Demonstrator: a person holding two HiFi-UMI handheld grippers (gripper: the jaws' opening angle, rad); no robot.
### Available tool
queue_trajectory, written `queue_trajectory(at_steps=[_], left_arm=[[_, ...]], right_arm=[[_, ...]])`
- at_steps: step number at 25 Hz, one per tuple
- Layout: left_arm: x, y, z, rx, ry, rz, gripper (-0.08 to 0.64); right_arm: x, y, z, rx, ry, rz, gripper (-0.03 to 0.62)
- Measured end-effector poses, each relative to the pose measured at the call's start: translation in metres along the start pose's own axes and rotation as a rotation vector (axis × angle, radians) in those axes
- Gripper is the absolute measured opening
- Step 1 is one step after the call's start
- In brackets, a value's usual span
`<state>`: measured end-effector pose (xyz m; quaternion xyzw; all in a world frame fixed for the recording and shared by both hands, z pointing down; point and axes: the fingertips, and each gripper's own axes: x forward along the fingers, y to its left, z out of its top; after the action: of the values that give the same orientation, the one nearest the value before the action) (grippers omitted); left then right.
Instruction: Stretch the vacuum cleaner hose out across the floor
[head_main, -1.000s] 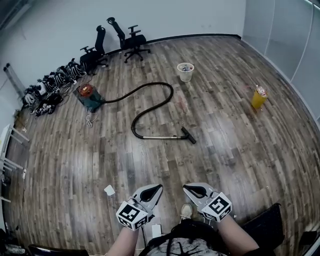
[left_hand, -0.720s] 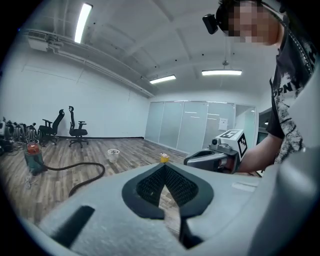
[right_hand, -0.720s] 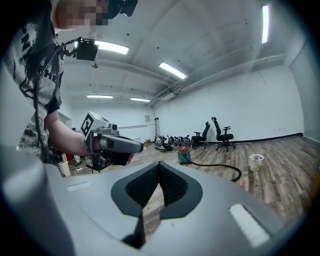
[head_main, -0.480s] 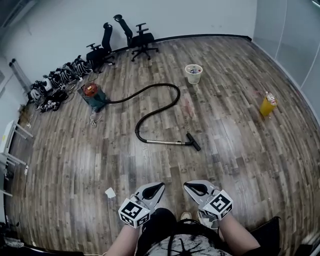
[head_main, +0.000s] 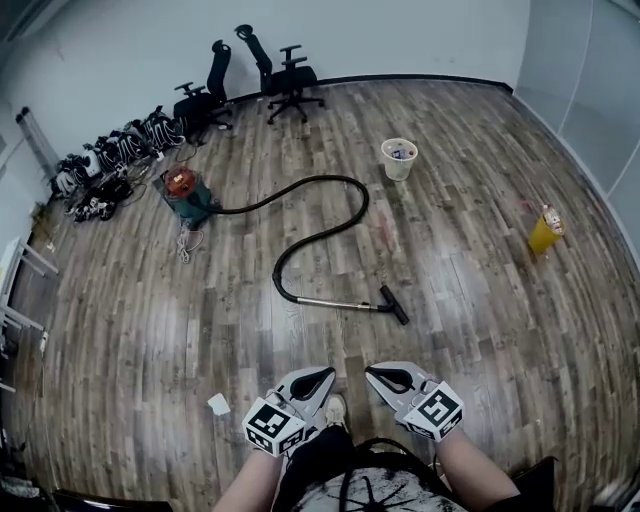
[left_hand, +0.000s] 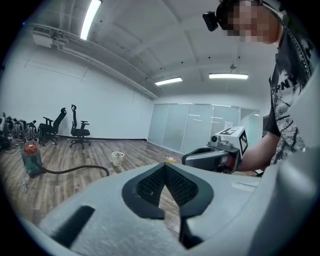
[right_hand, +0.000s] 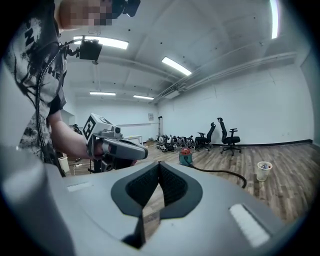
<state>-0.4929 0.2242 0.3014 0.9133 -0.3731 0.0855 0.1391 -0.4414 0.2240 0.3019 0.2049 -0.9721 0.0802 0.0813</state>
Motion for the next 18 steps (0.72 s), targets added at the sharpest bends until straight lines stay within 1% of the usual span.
queue_trajectory(at_steps=[5,10,13,18], left_arm=[[0.024,0.071,0.027,-0.002,-0.026,-0.027,0.003],[0.053,0.126,0.041,0.008,-0.023,-0.062,0.003],[0.075,0.148,0.045,0.001,-0.016,-0.069,0.003],[0.117,0.167,0.052,0.003,0.009,-0.072,0.003]], right_arm=[[0.060,-0.050,0.030,-0.006,-0.009,-0.013,0.006],[0.096,-0.093,0.043,-0.038,0.006,-0.046,0.006],[0.103,-0.123,0.043,-0.033,0.007,-0.067,0.006],[0.101,-0.183,0.044,-0.023,0.017,-0.072,0.006]])
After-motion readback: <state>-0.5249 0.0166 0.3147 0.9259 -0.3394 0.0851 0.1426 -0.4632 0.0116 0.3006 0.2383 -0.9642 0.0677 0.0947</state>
